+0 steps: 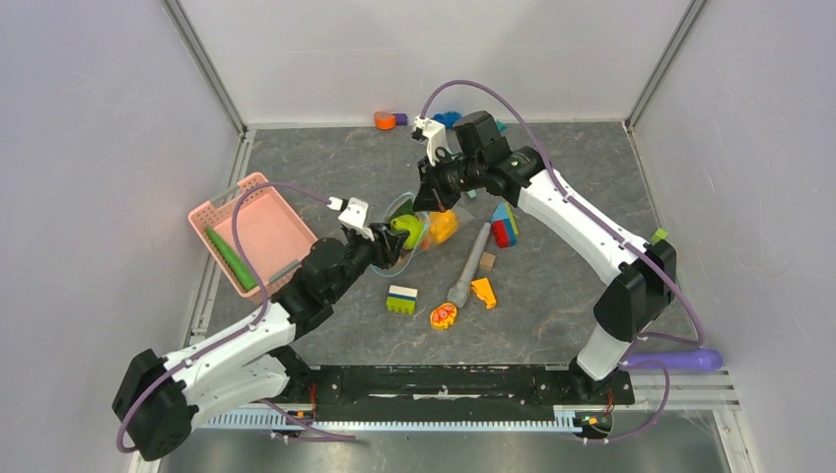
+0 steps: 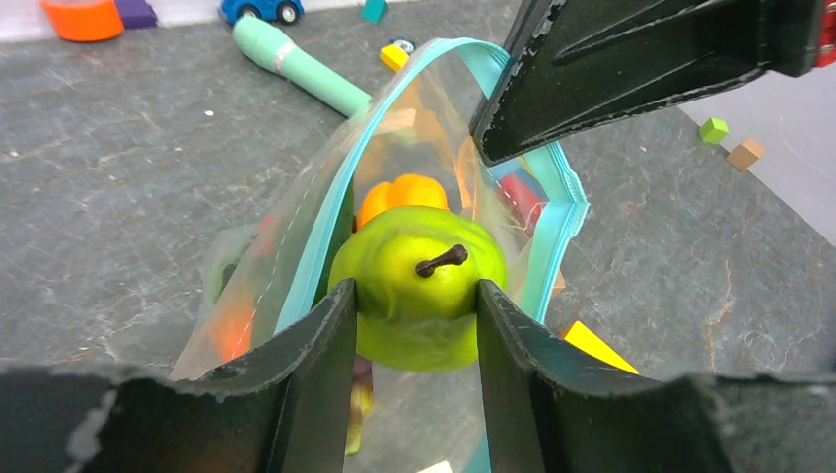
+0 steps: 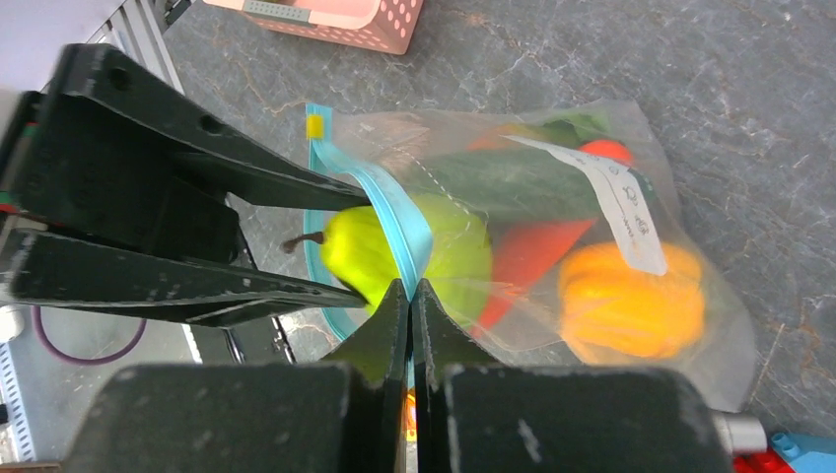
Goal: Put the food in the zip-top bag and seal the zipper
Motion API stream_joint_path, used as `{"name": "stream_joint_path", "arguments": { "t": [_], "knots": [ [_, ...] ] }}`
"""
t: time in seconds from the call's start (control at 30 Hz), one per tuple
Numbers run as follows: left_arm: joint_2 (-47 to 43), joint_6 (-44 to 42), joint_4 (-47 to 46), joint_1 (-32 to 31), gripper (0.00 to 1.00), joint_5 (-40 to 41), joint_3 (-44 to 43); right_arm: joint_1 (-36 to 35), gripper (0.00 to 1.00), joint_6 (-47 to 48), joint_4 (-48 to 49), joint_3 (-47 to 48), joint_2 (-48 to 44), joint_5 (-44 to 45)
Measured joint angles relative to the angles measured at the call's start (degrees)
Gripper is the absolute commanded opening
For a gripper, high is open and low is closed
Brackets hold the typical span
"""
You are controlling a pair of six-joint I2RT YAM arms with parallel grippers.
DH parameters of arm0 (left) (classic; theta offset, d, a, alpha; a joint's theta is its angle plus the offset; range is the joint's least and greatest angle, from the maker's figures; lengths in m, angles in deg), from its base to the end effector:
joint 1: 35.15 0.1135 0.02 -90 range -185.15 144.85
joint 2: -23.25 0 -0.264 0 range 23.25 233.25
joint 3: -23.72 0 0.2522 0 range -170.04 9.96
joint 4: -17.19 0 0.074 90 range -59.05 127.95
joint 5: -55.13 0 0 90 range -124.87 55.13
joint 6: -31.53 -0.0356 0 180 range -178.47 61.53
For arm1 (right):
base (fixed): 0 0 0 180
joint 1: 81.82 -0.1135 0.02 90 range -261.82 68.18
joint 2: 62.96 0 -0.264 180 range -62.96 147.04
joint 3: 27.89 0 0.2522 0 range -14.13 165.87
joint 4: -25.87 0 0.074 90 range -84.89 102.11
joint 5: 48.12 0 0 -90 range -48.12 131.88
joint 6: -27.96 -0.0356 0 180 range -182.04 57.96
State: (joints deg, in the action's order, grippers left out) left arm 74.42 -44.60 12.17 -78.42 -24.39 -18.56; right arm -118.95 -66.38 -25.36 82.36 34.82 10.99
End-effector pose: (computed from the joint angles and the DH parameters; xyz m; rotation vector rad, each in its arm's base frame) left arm 0.1591 -0.1409 0.2728 0.2848 1.6484 -0.6107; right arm 0.2947 0.2461 0.3641 -0.9422 2.1219 0.9855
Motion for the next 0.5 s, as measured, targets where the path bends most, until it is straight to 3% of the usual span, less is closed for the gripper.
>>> {"name": "stream_joint_path", "arguments": {
  "t": [0.2,0.37,0.5],
  "knots": [
    [5.29,2.73,-6.45,-0.17,0.09,-0.96,0.94,0.00,0.00,-3.06,3.52,-3.74,-1.03,-2.25],
    [8.94,3.93,-13.03,-2.95,0.09,2.75,1.90,0.00,0.00,-7.19,7.54,-7.61,-2.29,-4.33],
    [13.38,3.21,-17.42,-7.26,0.24,9.20,1.90,0.02,0.00,-10.62,10.84,-11.63,-4.31,-5.05]
  ]
}}
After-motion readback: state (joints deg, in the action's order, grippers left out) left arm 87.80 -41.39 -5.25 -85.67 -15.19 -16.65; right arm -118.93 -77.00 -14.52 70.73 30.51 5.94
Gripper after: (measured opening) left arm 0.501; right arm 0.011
